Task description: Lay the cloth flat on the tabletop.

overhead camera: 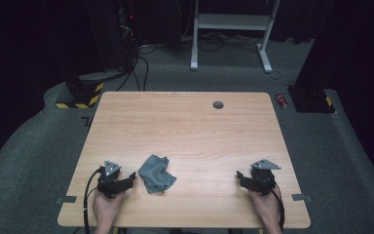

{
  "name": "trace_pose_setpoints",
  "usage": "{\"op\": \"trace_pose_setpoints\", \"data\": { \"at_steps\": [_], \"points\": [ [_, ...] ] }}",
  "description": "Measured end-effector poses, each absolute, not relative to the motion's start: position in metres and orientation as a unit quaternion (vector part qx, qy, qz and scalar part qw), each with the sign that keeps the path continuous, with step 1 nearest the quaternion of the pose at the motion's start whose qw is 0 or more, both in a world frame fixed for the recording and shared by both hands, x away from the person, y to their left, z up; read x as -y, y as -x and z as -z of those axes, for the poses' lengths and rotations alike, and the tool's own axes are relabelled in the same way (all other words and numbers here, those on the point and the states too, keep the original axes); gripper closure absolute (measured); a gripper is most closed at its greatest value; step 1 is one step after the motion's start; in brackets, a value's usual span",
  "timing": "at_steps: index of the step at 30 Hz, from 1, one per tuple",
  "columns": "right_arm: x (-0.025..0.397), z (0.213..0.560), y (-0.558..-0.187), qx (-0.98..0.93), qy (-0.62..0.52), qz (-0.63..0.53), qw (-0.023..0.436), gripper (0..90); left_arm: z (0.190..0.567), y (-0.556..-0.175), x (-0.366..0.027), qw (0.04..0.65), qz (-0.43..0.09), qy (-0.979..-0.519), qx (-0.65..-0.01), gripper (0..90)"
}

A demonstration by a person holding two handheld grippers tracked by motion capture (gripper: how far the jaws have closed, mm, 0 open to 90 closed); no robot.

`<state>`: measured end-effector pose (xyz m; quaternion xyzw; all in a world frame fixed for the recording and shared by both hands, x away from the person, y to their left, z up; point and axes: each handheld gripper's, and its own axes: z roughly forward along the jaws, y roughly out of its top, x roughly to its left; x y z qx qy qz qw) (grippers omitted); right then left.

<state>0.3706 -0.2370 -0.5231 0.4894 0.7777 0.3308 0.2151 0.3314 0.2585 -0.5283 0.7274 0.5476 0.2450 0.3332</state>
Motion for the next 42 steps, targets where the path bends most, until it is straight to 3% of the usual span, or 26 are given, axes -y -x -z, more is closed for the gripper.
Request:
{"op": "trace_pose_setpoints", "data": {
  "at_steps": [16,21,42],
  "points": [
    [0.237,0.523,-0.371,-0.778,-0.49,-0.331,0.215,30.5,0.529,-0.332,-0.253,0.328,-0.242,-0.73,-0.549,22.3],
    [0.237,0.523,-0.371,-0.778,-0.489,-0.331,0.215,30.5,0.528,-0.331,-0.259,0.339,-0.237,-0.73,-0.544,27.4],
    [0.237,0.523,-0.371,-0.778,-0.49,-0.331,0.214,30.5,0.517,-0.309,-0.245,0.416,-0.163,-0.737,-0.507,25.0]
  ]
}}
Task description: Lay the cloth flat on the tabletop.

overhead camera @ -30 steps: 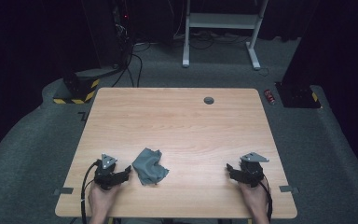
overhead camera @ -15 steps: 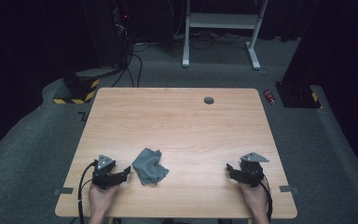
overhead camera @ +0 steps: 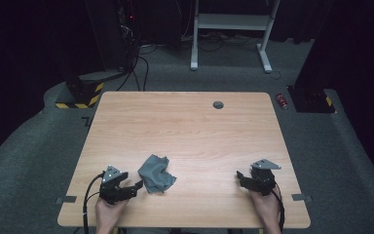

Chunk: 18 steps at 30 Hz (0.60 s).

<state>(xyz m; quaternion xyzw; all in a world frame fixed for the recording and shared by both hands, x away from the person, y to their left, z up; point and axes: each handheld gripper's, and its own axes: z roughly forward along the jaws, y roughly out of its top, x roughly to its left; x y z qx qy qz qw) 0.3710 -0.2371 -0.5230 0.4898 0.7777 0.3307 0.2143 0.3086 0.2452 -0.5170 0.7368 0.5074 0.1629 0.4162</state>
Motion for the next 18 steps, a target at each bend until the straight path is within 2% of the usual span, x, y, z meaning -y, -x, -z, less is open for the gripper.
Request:
{"op": "trace_pose_setpoints", "data": {
  "at_steps": [11,18],
  "points": [
    [0.237,0.523,-0.371,-0.778,-0.489,-0.33,0.215,30.5,0.514,-0.316,-0.221,0.413,-0.143,-0.756,-0.487,23.5],
    [0.237,0.523,-0.371,-0.778,-0.489,-0.33,0.215,30.5,0.515,-0.326,-0.208,0.386,-0.153,-0.769,-0.486,24.3]
  ]
}}
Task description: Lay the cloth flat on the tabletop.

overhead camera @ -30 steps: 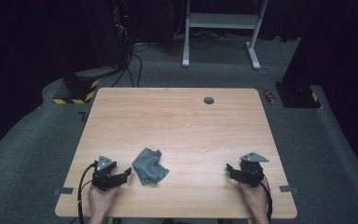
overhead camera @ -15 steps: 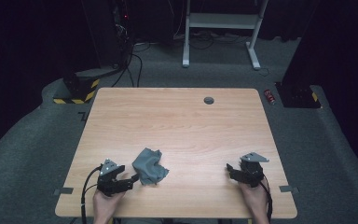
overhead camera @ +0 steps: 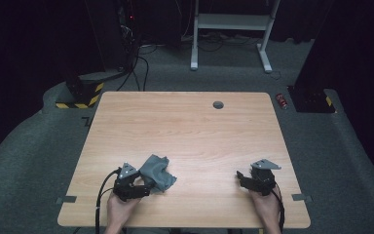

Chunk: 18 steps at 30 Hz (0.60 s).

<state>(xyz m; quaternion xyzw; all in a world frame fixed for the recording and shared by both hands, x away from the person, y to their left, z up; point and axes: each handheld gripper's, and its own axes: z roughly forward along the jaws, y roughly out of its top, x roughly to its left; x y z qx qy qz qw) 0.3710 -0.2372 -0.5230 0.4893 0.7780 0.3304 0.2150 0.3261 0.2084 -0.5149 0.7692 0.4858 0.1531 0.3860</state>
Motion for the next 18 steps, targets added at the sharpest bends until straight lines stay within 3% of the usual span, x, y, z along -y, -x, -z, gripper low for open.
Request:
{"op": "trace_pose_setpoints", "data": {
  "at_steps": [11,13,18],
  "points": [
    [0.237,0.523,-0.371,-0.778,-0.489,-0.33,0.215,30.5,0.519,-0.335,-0.192,0.326,-0.192,-0.79,-0.483,33.8],
    [0.237,0.523,-0.371,-0.778,-0.489,-0.33,0.215,30.5,0.518,-0.336,-0.191,0.324,-0.193,-0.791,-0.481,38.4],
    [0.237,0.523,-0.371,-0.778,-0.489,-0.33,0.215,30.5,0.516,-0.338,-0.19,0.331,-0.182,-0.8,-0.466,60.5]
  ]
}}
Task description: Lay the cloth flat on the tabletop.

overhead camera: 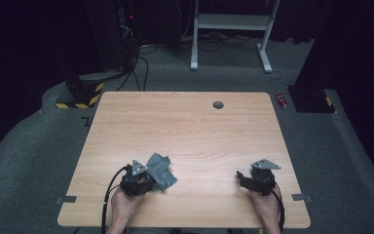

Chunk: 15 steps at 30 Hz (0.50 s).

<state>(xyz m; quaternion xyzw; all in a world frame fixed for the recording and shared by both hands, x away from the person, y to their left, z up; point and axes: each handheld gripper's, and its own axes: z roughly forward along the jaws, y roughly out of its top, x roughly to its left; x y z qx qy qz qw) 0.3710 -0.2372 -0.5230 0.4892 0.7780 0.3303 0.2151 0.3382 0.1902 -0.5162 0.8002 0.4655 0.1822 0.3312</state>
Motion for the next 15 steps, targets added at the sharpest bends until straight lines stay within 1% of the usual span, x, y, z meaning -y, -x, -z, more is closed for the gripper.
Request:
{"op": "trace_pose_setpoints", "data": {
  "at_steps": [3,7,10,15],
  "points": [
    [0.2372,0.523,-0.371,-0.778,-0.489,-0.33,0.215,30.5,0.5157,-0.3395,-0.1893,0.335,-0.173,-0.8,-0.467,69.8],
    [0.2372,0.523,-0.371,-0.778,-0.489,-0.33,0.215,30.5,0.5156,-0.3407,-0.1888,0.339,-0.171,-0.8,-0.464,78.3],
    [0.2372,0.523,-0.3711,-0.778,-0.489,-0.33,0.215,30.5,0.5153,-0.3402,-0.188,0.347,-0.169,-0.796,-0.466,80.8],
    [0.2372,0.523,-0.371,-0.778,-0.489,-0.33,0.215,30.5,0.5109,-0.3411,-0.1852,0.362,-0.168,-0.793,-0.461,82.4]
  ]
}}
